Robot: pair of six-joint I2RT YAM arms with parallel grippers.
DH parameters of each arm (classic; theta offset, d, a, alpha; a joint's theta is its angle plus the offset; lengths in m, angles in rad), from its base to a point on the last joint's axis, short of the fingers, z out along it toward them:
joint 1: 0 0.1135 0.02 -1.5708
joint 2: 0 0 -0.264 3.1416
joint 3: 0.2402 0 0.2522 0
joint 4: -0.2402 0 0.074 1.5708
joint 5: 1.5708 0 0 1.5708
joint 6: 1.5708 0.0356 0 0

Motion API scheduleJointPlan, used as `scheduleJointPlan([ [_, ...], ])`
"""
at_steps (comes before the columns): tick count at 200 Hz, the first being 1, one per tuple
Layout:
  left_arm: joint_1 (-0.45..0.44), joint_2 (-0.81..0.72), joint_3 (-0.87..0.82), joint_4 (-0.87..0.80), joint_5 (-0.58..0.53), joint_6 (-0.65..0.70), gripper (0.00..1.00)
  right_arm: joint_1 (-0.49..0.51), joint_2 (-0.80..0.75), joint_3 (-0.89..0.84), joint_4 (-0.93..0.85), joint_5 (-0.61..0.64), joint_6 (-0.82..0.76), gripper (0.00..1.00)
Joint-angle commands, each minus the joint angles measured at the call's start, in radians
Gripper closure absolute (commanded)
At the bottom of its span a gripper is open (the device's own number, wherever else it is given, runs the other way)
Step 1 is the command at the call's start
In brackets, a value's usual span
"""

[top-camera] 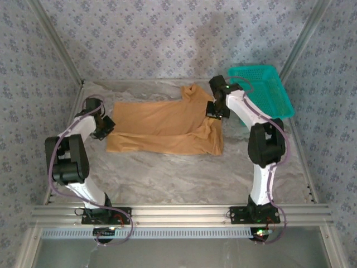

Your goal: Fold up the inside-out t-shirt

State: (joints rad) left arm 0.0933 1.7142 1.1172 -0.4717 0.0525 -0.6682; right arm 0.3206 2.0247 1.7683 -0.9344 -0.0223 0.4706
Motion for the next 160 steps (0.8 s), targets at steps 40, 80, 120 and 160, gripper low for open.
scheduleJointPlan([
  [40, -0.014, 0.101, 0.153, -0.096, -0.116, 0.058, 0.35, -0.009, 0.088, 0.156, -0.077, -0.039, -0.049, 0.59],
  [80, -0.104, -0.093, 0.048, -0.068, -0.126, 0.060, 0.35, 0.059, -0.050, -0.138, 0.057, -0.061, 0.012, 0.58],
  [120, -0.141, -0.160, -0.061, -0.010, -0.015, 0.021, 0.36, 0.099, -0.039, -0.255, 0.143, -0.099, 0.070, 0.56],
  [160, -0.142, -0.178, -0.075, -0.012, -0.008, 0.024, 0.40, 0.107, 0.015, -0.232, 0.155, -0.099, 0.090, 0.65],
])
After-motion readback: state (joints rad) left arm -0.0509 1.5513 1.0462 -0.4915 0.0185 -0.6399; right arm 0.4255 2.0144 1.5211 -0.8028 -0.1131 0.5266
